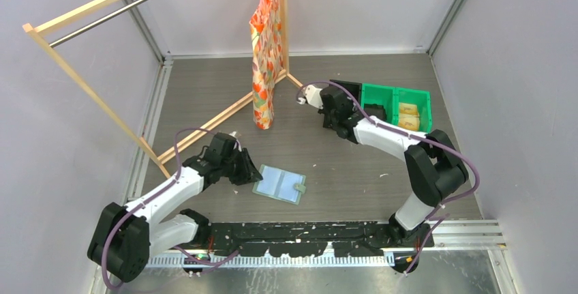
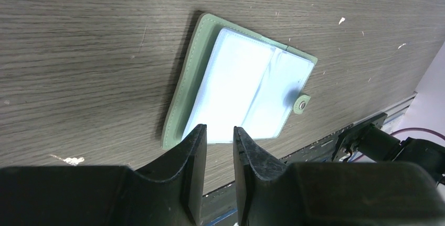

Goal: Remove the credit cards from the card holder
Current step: Place the credit card in the storage box.

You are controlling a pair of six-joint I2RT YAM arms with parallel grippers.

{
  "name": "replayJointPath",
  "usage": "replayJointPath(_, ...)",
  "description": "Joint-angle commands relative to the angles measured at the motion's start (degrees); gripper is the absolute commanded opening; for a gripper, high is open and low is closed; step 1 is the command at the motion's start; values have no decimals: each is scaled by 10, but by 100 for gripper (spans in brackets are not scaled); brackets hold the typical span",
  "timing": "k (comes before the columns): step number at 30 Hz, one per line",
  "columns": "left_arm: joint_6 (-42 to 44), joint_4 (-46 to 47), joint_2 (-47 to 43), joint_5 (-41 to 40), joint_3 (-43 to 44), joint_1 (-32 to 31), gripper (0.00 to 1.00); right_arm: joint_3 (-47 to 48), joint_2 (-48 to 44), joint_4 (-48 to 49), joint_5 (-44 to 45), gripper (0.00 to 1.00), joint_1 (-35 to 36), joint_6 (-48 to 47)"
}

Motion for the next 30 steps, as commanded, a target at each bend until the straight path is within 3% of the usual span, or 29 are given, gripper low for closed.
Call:
replayJointPath(1, -1, 10, -5, 1, -7, 3, 27, -5, 18, 79, -56, 1, -23, -58)
replayJointPath(15, -2, -2, -25, -7, -13, 4, 27, -24, 97, 164, -58, 2, -50, -94)
replayJointPath(18, -1, -3, -24, -7, -12, 4, 27, -16, 105, 162, -48, 15, -49, -75)
replayJointPath(21, 1, -3, -20, -7, -10, 4, 27, -21, 98, 174, -49, 36, -50, -64)
replayJointPath(24, 1, -2, -20, -8, -9, 4, 27, -24, 76, 183, -52, 43, -49, -50)
replayJointPath(30, 2, -5, -23, -2, -3, 4, 27, -10, -3, 127, -57, 44, -49, -18)
